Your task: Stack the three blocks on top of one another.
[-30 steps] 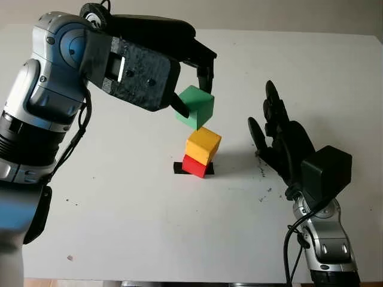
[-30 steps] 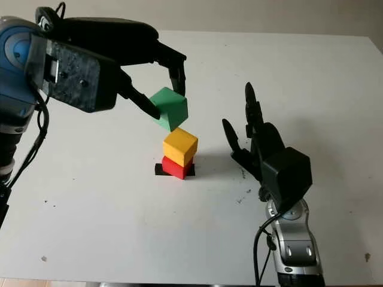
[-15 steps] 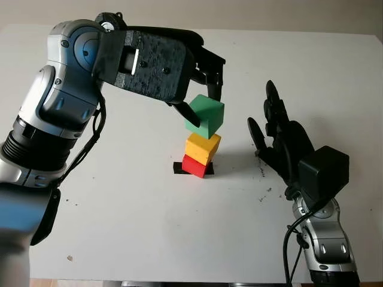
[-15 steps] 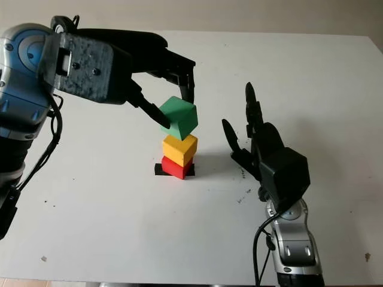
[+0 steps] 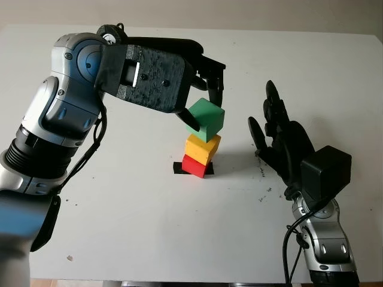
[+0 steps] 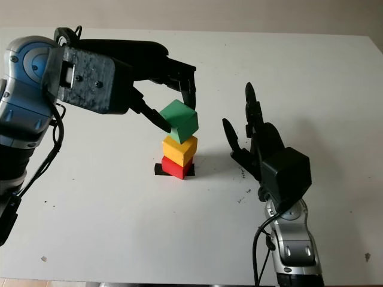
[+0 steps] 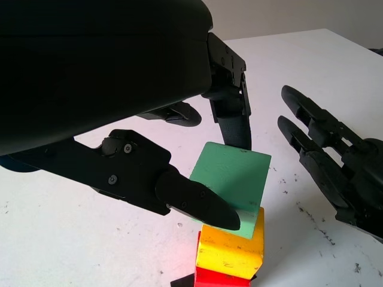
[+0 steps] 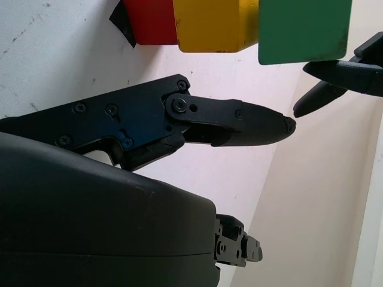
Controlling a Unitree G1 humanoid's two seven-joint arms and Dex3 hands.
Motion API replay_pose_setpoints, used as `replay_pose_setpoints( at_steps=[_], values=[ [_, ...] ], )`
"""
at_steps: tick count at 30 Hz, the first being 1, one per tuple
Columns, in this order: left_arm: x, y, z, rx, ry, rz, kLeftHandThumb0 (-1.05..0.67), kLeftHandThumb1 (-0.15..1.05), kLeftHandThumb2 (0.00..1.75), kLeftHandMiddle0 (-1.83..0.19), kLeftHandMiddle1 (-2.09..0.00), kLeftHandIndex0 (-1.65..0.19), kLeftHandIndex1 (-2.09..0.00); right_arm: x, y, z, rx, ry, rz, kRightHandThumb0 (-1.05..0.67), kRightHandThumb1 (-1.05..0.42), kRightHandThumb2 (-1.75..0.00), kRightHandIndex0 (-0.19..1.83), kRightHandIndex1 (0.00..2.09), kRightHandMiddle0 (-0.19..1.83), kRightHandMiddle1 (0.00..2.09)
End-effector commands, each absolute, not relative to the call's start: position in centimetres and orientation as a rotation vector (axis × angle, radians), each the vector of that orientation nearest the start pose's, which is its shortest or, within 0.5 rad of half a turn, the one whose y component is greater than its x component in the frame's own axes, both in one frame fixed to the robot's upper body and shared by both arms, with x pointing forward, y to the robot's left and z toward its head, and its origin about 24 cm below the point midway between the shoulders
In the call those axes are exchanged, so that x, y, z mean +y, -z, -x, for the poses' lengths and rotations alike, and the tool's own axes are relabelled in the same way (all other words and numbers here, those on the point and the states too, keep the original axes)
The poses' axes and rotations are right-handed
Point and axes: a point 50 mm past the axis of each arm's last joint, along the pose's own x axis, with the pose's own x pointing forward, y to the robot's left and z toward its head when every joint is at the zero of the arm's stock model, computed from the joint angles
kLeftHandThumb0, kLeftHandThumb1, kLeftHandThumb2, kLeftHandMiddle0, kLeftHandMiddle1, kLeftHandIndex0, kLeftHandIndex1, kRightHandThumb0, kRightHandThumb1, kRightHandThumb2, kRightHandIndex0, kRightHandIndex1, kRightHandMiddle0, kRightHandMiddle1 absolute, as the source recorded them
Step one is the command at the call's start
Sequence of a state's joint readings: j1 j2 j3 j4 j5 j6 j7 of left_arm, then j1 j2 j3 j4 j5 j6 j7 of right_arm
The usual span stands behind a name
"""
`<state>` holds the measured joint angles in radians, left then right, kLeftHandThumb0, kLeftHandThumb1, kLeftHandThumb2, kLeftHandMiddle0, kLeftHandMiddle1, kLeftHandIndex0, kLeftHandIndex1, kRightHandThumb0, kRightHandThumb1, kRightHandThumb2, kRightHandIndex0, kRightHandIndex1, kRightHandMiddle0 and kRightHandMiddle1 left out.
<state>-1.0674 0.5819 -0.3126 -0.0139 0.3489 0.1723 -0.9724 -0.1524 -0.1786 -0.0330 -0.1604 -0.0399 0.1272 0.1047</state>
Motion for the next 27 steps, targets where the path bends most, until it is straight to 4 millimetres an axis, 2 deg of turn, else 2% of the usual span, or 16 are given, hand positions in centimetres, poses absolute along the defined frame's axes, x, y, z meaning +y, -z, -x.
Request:
replay_pose_setpoints(
  at_steps=[1,15,22,27],
  values=[
    [9.6,-30.1,-31.9,-0.367,0.820,-1.355,-0.38,1.05,0.08,-0.38,-0.05,-0.35,-1.29,-17.2,-10.9,-27.6,-0.176,-0.091,0.217,-0.70,-1.05,-0.50,-0.16,0.05,-0.11,0.05],
    [9.6,-29.5,-31.9,-0.371,0.846,-1.384,-0.40,1.05,0.08,-0.38,-0.05,-0.36,-1.22,-17.1,-10.8,-27.6,-0.169,-0.089,0.223,-0.71,-1.05,-0.51,-0.17,0.05,-0.11,0.05],
    [9.8,-29.0,-32.0,-0.371,0.843,-1.388,-0.42,1.05,0.08,-0.36,-0.05,-0.35,-1.25,-17.2,-10.8,-27.6,-0.171,-0.089,0.230,-0.71,-1.05,-0.51,-0.17,0.05,-0.11,0.05],
    [9.9,-28.7,-32.1,-0.375,0.846,-1.387,-0.43,1.04,0.07,-0.32,-0.03,-0.23,-1.19,-17.2,-10.8,-27.6,-0.170,-0.090,0.229,-0.71,-1.05,-0.50,-0.16,0.05,-0.11,0.05]
  ],
)
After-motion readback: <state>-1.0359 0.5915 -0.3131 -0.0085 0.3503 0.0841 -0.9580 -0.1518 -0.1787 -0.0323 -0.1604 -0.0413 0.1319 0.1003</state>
